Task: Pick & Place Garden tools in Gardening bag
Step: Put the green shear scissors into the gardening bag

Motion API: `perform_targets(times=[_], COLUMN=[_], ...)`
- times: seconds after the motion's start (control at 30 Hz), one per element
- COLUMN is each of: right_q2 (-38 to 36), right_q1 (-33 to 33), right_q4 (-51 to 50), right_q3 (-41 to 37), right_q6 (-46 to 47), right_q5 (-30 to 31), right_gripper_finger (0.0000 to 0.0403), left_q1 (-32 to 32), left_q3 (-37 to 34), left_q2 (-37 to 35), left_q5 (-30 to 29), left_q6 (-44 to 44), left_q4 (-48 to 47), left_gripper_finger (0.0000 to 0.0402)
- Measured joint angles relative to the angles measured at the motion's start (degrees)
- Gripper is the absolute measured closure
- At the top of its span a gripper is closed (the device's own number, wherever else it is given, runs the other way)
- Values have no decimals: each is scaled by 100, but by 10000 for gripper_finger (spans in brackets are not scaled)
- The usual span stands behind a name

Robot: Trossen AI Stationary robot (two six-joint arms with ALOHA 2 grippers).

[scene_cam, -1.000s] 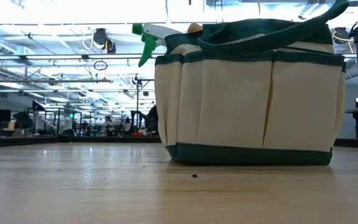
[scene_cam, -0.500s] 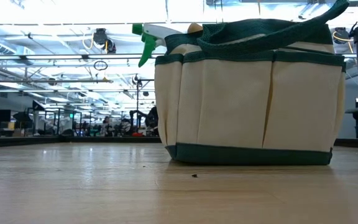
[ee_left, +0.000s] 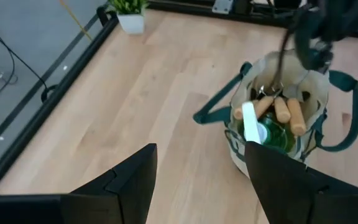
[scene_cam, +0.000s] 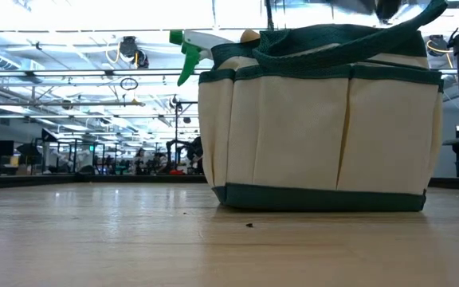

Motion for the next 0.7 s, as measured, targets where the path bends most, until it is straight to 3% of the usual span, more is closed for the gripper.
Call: perform_targets(times=[0.47, 0.7], right_q2=[0, 0], right_q1=[-280, -475], right_q4=[-714, -1084], right_q3=[-298, -300], right_q6=[505, 654], right_q5=[-841, -1182], right_gripper_finger=[340, 340], left_q1=[-206, -205], left_q3=[-695, -1639], left_q2=[-130, -1075], left_q5=[-81, -128], left_q6=[-328, -248], left_q4=[788, 1600], left_gripper_finger=[153, 153])
